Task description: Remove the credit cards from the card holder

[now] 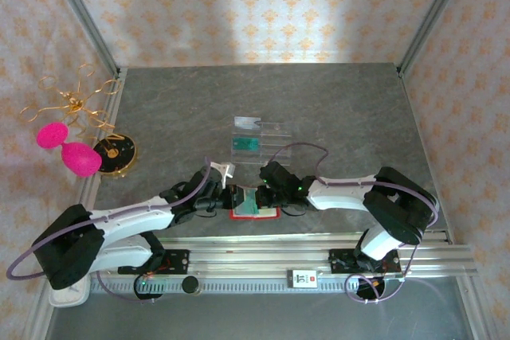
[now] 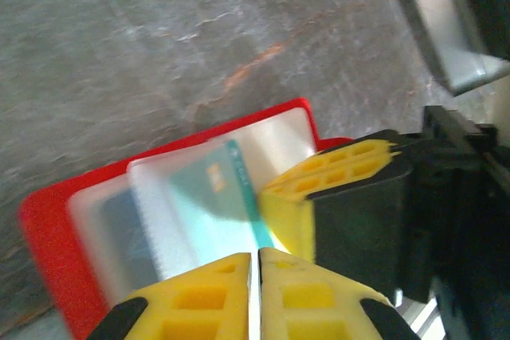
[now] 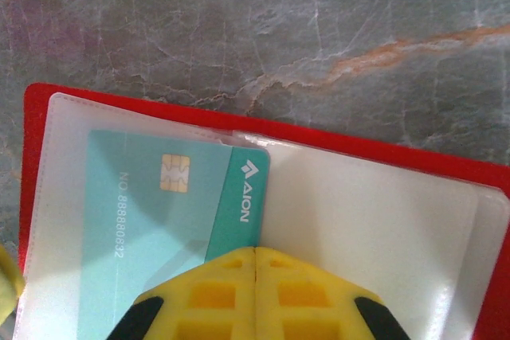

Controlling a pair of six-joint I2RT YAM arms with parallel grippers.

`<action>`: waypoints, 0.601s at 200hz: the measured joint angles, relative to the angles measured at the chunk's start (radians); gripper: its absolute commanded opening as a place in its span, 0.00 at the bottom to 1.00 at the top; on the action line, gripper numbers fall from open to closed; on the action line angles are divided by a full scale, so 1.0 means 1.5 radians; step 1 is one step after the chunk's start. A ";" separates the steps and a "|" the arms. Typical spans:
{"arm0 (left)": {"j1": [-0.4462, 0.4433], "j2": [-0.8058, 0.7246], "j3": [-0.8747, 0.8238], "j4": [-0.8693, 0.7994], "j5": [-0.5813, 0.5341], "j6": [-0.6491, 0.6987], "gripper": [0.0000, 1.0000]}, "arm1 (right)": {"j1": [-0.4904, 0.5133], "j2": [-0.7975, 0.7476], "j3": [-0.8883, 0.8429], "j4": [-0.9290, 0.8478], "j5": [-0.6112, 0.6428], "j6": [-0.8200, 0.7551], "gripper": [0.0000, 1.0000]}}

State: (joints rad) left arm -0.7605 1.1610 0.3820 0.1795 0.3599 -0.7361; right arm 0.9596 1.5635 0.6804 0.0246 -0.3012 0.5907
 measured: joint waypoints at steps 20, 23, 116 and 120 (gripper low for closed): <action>0.000 0.019 0.000 0.016 0.003 -0.002 0.02 | 0.000 -0.003 0.000 -0.001 0.002 0.000 0.07; 0.000 0.024 0.000 0.017 0.003 -0.004 0.02 | 0.000 -0.004 0.000 -0.002 0.002 0.000 0.09; 0.001 0.072 -0.038 0.022 0.004 -0.005 0.00 | -0.021 -0.057 -0.021 0.012 -0.066 -0.005 0.29; 0.001 0.075 -0.038 0.024 0.004 -0.005 0.00 | -0.021 -0.054 -0.022 0.016 -0.072 -0.005 0.29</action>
State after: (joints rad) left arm -0.7593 1.2728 0.3252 0.2161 0.3664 -0.7433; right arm 0.9283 1.4818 0.6472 0.0479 -0.4099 0.5838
